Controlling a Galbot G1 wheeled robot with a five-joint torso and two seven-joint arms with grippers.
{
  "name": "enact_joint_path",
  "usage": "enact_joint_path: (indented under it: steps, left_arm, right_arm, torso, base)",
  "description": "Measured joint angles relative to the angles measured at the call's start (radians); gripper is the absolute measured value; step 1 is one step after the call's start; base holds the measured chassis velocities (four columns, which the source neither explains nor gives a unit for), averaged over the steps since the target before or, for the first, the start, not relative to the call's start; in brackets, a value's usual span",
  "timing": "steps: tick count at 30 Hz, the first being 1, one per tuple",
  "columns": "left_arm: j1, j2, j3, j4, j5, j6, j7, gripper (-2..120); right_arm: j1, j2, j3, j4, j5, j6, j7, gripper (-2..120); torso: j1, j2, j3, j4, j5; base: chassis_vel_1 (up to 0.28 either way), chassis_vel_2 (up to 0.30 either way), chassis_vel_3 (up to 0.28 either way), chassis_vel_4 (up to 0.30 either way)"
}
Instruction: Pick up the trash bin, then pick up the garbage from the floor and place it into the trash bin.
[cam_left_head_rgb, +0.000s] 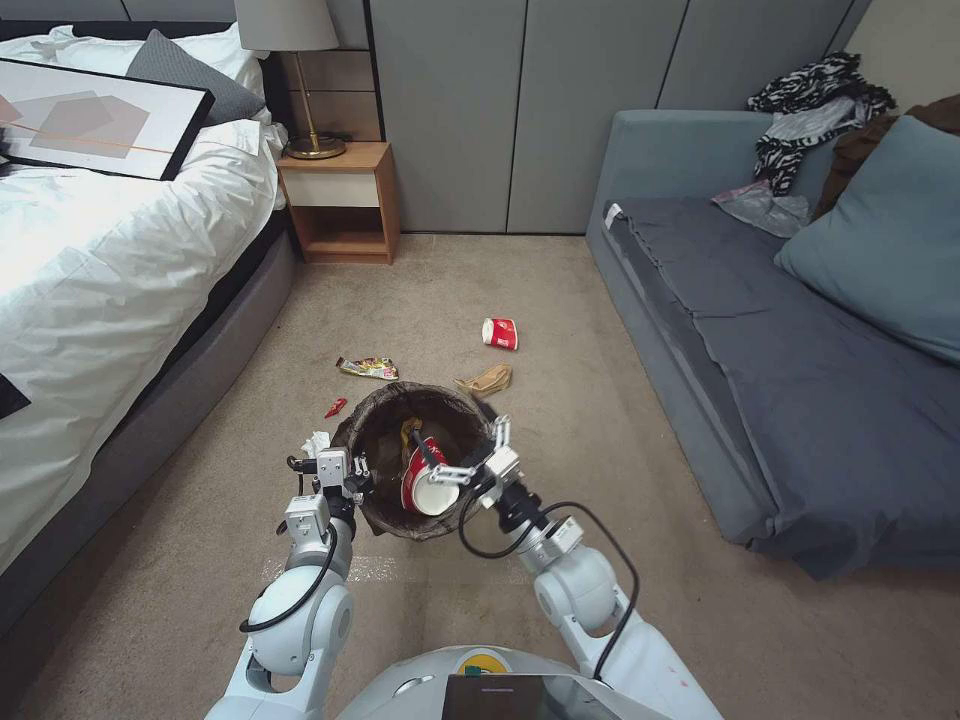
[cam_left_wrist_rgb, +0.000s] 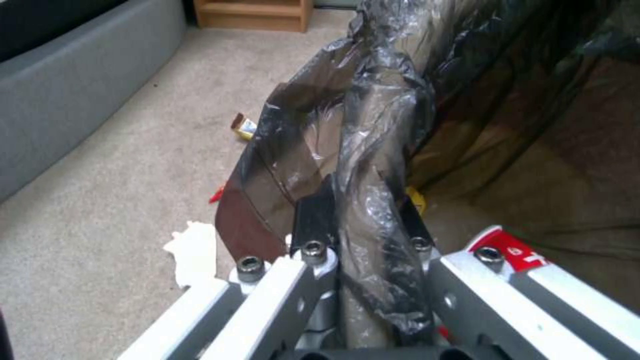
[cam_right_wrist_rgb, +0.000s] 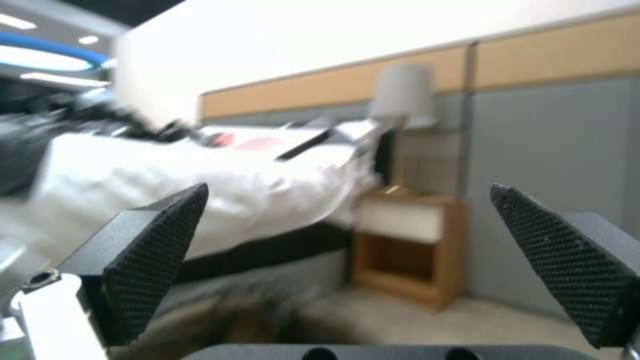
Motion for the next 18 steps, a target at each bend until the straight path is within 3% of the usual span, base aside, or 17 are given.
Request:
enact_joint_path:
  steps: [2,4,10,18]
  left_arm:
    - [0.0,0.0,-0.001,0.001,0.001,-0.001,0.001,3]
    - [0.0,0.001,-0.006,0.003,0.009,-0.005,0.004,3]
    - [0.001,0.002,-0.016,0.005,0.026,-0.022,0.005,3]
    - [0.007,0.004,-0.027,0.006,0.027,-0.036,0.004,3]
  right_arm:
    - [-0.008,0.005,0.017,0.026,-0.011,0.003,0.017,100]
    - [-0.05,0.025,0.081,0.091,-0.037,0.007,0.117,100]
    - [-0.132,0.051,0.149,0.1,-0.067,0.023,0.241,100]
    - [-0.169,0.07,0.225,0.035,-0.076,0.07,0.283,100]
  torso:
    - [0.0,0.0,0.0,0.0,0.0]
    - [0.0,0.0,0.0,0.0,0.0]
    - [0.0,0.0,0.0,-0.0002,0.0001]
    - [0.0,0.0,0.0,0.0,0.0001]
  base:
    - [0.0,0.0,0.0,0.0]
    - [0.0,0.0,0.0,0.0]
    - [0.0,0.0,0.0,0.0]
    - [0.0,0.0,0.0,0.0]
